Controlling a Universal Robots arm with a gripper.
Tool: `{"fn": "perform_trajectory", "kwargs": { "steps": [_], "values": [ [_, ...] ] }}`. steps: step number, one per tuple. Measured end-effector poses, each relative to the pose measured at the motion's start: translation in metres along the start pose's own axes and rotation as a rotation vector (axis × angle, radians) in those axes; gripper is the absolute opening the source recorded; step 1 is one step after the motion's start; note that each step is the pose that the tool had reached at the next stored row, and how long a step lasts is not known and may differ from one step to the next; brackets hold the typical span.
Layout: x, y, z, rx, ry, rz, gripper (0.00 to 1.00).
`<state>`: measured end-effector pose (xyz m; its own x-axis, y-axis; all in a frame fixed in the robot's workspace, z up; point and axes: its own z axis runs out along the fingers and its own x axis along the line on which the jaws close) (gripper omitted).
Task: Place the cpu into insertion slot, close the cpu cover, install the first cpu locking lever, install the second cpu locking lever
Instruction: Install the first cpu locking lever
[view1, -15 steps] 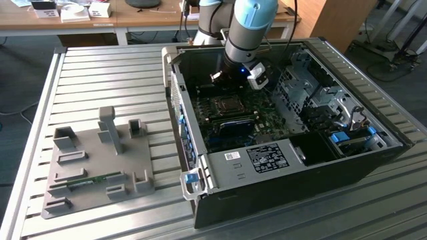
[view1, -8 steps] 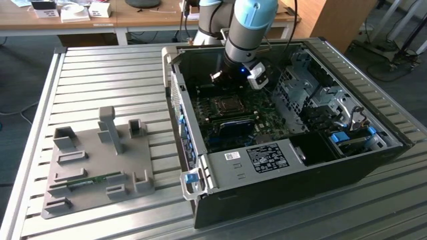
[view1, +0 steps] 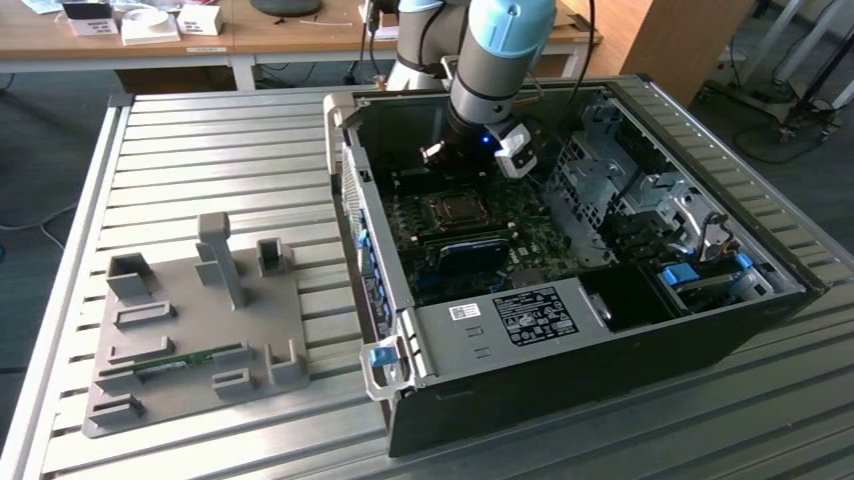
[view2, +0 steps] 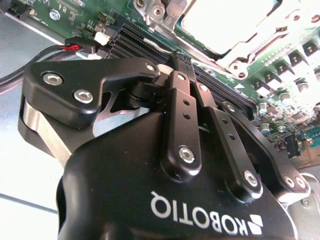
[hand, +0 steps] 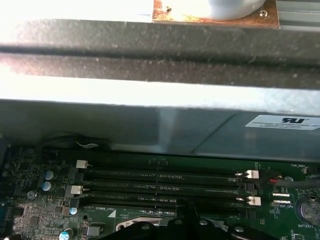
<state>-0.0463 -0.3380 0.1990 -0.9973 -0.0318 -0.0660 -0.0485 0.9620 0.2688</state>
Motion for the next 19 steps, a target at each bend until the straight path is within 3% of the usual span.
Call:
{"fn": "perform_trajectory", "kwargs": {
  "steps": [19],
  "values": [
    [-0.0028,-0.0002,0.0005,0.0021,-0.0001,0.000,0.11]
  ]
}}
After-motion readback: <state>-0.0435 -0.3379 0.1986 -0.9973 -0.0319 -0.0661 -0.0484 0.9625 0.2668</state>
